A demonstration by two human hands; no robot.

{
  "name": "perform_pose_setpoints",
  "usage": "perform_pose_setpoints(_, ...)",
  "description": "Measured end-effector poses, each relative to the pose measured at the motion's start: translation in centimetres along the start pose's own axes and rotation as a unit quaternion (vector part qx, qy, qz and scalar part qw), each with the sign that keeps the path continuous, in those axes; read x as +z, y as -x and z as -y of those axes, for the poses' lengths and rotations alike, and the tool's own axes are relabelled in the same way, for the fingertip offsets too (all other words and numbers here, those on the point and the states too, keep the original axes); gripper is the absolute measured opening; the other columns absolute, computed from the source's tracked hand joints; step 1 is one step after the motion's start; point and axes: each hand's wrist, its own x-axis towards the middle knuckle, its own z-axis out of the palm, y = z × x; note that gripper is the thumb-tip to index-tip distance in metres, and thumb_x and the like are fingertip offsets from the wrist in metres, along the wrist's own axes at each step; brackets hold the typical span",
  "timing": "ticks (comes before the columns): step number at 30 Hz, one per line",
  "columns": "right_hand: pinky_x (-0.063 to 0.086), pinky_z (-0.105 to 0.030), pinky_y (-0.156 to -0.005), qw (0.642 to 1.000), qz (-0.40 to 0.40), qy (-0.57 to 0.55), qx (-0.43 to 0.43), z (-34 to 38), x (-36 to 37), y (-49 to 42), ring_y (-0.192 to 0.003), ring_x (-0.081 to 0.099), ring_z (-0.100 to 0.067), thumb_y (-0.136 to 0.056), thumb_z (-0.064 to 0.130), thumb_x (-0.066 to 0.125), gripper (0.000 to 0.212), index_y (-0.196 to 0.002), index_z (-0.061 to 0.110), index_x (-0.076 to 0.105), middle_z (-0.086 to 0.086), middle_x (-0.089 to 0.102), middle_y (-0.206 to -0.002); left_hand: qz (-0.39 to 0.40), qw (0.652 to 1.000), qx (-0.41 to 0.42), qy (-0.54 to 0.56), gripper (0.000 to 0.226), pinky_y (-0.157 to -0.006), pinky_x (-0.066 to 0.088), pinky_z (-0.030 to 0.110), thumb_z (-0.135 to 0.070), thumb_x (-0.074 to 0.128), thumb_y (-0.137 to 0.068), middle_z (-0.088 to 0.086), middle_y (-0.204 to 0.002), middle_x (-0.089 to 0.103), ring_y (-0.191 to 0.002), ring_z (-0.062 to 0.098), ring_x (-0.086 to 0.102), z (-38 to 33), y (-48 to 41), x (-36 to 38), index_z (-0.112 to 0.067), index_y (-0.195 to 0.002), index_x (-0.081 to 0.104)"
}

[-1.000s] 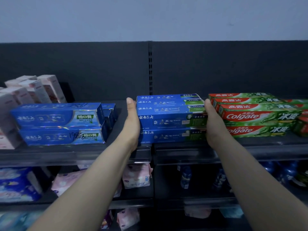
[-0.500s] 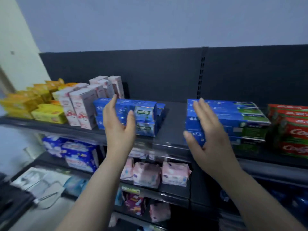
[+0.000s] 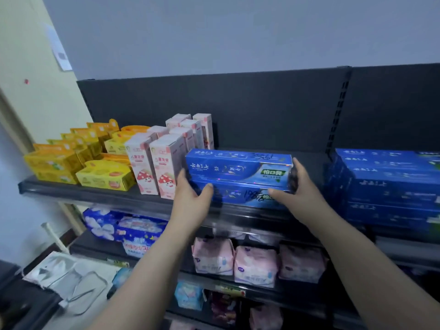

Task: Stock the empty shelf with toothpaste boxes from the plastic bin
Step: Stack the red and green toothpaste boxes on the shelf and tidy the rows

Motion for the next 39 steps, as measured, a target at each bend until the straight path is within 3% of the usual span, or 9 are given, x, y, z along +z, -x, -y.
perform_pose_setpoints(3,0.045,-0.029,-0.1,1.0,0.006,-0.007,0.003,-0.5,0.5,-1.1,-0.108,0.058,0.002,-0.077,0.005,0.076,0.091,-0.147,0.032,0.024,0.016,0.058,-0.124,0.055,0.998,0.008,0.032,0.04,-0.069,0.037,0.009,-0.015,0.057,-0.089,-0.028,-0.095,0.049,-0.077,-0.02,0.051,-0.1,-1.1,-0.5,-0.033,-0.115,0.032)
perform_pose_setpoints(8,0.05,-0.009,-0.068,1.0,0.004,-0.023,0.013,-0.7,-0.3,-1.6,-0.085,0.065,0.007,-0.078,-0.005,0.072,0.074,-0.138,0.019,0.037,0.008,0.066,-0.108,0.099,0.983,-0.065,0.137,0.012,-0.082,0.047,0.029,-0.032,0.046,-0.088,-0.006,-0.098,0.064,-0.092,0.009,0.06,-0.2,-3.3,-0.5,-0.026,-0.09,0.056)
perform_pose_setpoints(11,0.052,-0.029,-0.089,0.997,0.019,-0.061,0.032,-0.8,-0.8,-2.1,-0.107,0.064,-0.011,-0.072,0.021,0.082,0.075,-0.136,0.026,0.042,0.003,0.066,-0.119,0.112,0.963,-0.136,0.205,0.033,-0.071,0.051,0.035,-0.043,0.036,-0.08,0.005,-0.083,0.071,-0.075,0.026,0.064,-0.2,-4.4,0.1,-0.02,-0.081,0.059)
perform_pose_setpoints(14,0.036,-0.049,-0.107,0.986,0.01,-0.141,0.088,-0.3,-0.5,-2.3,-0.123,0.054,-0.018,-0.064,0.071,0.069,0.073,-0.128,0.042,0.051,0.008,0.058,-0.132,0.101,0.95,-0.166,0.243,0.04,-0.07,0.055,0.04,-0.038,0.029,-0.09,0.007,-0.08,0.073,-0.073,0.028,0.067,-0.9,-5.1,0.4,-0.018,-0.09,0.063)
perform_pose_setpoints(19,0.036,-0.052,-0.106,0.965,-0.037,-0.217,0.139,-0.2,-0.1,-3.0,-0.123,0.054,-0.022,-0.059,0.088,0.054,0.076,-0.119,0.042,0.063,0.002,0.058,-0.134,0.093,0.934,-0.194,0.286,0.041,-0.071,0.056,0.04,-0.042,0.031,-0.096,0.007,-0.082,0.073,-0.073,0.025,0.07,-1.5,-5.6,0.9,-0.018,-0.093,0.064)
perform_pose_setpoints(23,0.047,-0.049,-0.096,0.962,-0.07,-0.23,0.132,-0.3,-1.3,-3.3,-0.106,0.065,-0.025,-0.079,0.075,0.048,0.061,-0.115,0.03,0.067,-0.003,0.069,-0.115,0.137,0.925,-0.186,0.302,0.042,-0.06,0.055,0.031,-0.039,0.029,-0.097,0.003,-0.07,0.072,-0.061,0.02,0.069,-1.7,-5.4,1.7,-0.018,-0.086,0.064)
perform_pose_setpoints(26,0.049,-0.054,-0.093,0.963,-0.083,-0.22,0.132,-0.4,-2.0,-3.5,-0.106,0.066,-0.028,-0.067,0.084,0.052,0.081,-0.126,0.029,0.059,-0.005,0.064,-0.125,0.129,0.908,-0.208,0.341,0.047,-0.05,0.052,0.026,-0.047,0.03,-0.097,0.004,-0.065,0.069,-0.053,0.018,0.067,-2.3,-6.1,1.9,-0.017,-0.08,0.063)
perform_pose_setpoints(32,0.041,-0.057,-0.102,0.953,-0.086,-0.238,0.169,0.0,-2.3,-4.1,-0.119,0.057,-0.028,-0.043,0.094,0.056,0.109,-0.135,0.036,0.05,-0.004,0.059,-0.132,0.164,0.902,-0.233,0.324,0.047,-0.059,0.052,0.03,-0.057,0.037,-0.091,0.004,-0.064,0.071,-0.054,0.021,0.068,-3.2,-7.1,2.5,-0.022,-0.073,0.062)
perform_pose_setpoints(39,0.042,-0.053,-0.102,0.949,-0.136,-0.245,0.149,0.0,-2.7,-2.9,-0.116,0.059,-0.025,-0.059,0.09,0.049,0.088,-0.129,0.036,0.055,-0.003,0.062,-0.128,0.211,0.895,-0.224,0.322,0.042,-0.068,0.052,0.034,-0.052,0.039,-0.091,0.004,-0.069,0.069,-0.064,0.024,0.066,-3.1,-6.8,3.5,-0.02,-0.076,0.061)
